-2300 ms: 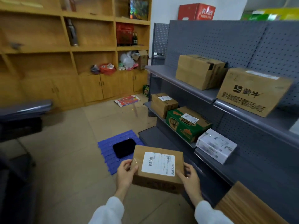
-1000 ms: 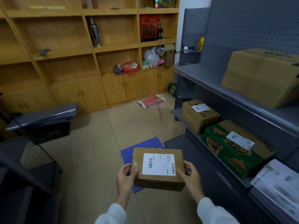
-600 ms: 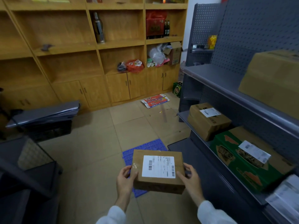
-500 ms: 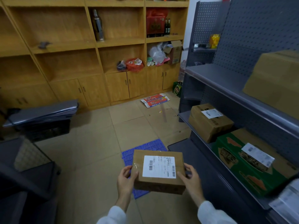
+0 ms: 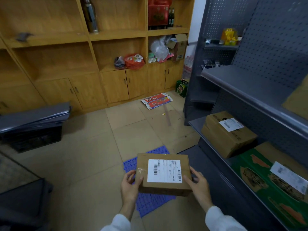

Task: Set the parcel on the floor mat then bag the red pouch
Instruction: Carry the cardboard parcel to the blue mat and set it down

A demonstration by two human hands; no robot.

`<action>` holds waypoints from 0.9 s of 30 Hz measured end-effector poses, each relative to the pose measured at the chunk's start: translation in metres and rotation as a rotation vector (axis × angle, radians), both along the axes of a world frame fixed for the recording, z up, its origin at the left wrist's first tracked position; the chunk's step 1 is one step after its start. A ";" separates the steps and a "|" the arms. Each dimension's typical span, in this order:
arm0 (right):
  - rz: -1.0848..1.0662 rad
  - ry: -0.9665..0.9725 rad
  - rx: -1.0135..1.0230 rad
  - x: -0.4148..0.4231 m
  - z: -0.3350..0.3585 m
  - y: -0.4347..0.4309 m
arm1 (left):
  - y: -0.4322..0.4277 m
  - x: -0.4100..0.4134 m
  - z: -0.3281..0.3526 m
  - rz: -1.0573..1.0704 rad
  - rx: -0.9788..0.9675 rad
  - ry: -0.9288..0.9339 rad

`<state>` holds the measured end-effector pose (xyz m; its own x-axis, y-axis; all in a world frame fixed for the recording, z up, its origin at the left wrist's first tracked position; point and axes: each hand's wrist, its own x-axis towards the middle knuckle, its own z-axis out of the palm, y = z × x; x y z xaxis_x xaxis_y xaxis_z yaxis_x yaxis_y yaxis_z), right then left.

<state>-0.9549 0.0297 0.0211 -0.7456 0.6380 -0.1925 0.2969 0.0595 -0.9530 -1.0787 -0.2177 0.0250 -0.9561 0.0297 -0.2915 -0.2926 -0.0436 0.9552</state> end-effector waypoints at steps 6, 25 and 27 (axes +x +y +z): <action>-0.009 -0.038 0.036 -0.071 -0.003 -0.002 | -0.005 -0.077 -0.008 0.003 -0.002 -0.015; 0.049 -0.081 0.060 -0.204 -0.021 0.029 | 0.016 -0.175 -0.049 0.117 0.091 -0.035; 0.068 -0.102 0.067 -0.217 -0.040 0.041 | 0.024 -0.182 -0.074 0.145 0.082 -0.049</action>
<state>-1.1719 0.0709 -0.0194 -0.7661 0.6011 -0.2275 0.3849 0.1456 -0.9114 -1.2605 -0.1940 -0.0487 -0.9368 -0.0819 -0.3402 -0.3238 -0.1659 0.9315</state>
